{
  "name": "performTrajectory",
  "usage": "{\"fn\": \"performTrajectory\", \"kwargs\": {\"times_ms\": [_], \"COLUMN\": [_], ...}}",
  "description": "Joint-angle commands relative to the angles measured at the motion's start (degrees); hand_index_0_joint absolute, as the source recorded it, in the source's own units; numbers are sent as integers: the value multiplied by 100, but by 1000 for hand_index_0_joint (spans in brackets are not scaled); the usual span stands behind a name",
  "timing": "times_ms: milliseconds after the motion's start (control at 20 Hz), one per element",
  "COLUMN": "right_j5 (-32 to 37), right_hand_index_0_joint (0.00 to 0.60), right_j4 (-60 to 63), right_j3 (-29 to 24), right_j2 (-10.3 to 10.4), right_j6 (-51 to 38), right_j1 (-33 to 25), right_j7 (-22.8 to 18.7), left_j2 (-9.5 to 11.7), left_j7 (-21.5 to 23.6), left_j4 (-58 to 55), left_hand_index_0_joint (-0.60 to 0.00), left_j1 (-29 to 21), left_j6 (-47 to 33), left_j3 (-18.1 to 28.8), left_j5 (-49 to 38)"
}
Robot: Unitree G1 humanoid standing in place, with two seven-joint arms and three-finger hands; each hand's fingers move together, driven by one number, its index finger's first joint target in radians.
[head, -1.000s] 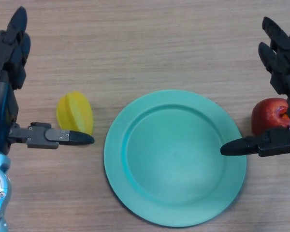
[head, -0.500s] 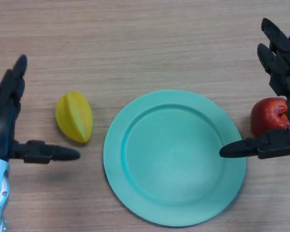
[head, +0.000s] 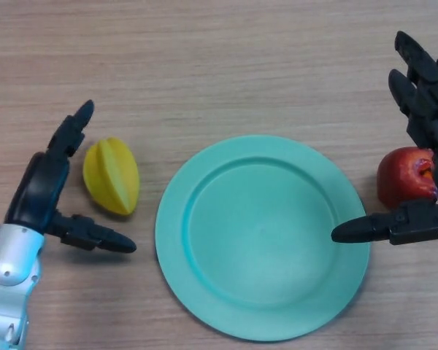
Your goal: Pick up the yellow starfruit and place it on the plate
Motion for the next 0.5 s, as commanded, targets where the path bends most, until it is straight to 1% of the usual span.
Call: {"fn": "performTrajectory", "kwargs": {"times_ms": [50, 200, 300, 350, 400, 450, 500], "right_j5": [329, 404, 409, 412, 418, 428, 450], "right_hand_index_0_joint": [0, 0, 0, 0, 0, 0, 0], "right_j4": [-440, -500, -536, -540, -545, -557, -581], "right_j3": [-284, -329, -365, -370, -373, -379, -384], "right_j2": [-81, -96, -106, -108, -108, -110, -110], "right_j6": [-580, -524, -526, -523, -524, -513, -480], "right_j1": [-150, -115, -97, -104, -104, -99, -93], "right_j7": [-92, -64, -61, -61, -60, -57, -52], "left_j2": [160, 117, 142, 158, 167, 189, 216], "left_j7": [271, 440, 658, 790, 822, 891, 960], "left_j4": [95, 319, 459, 528, 548, 605, 661], "left_hand_index_0_joint": [0, 0, 0, -99, -198, -348, -448], "left_j1": [-413, -521, -561, -588, -595, -612, -624], "left_j6": [-1007, -1232, -1392, -1475, -1494, -1522, -1542], "left_j3": [137, 78, 41, 25, 22, 7, -12], "left_j5": [131, 231, 529, 699, 751, 896, 1066]}}
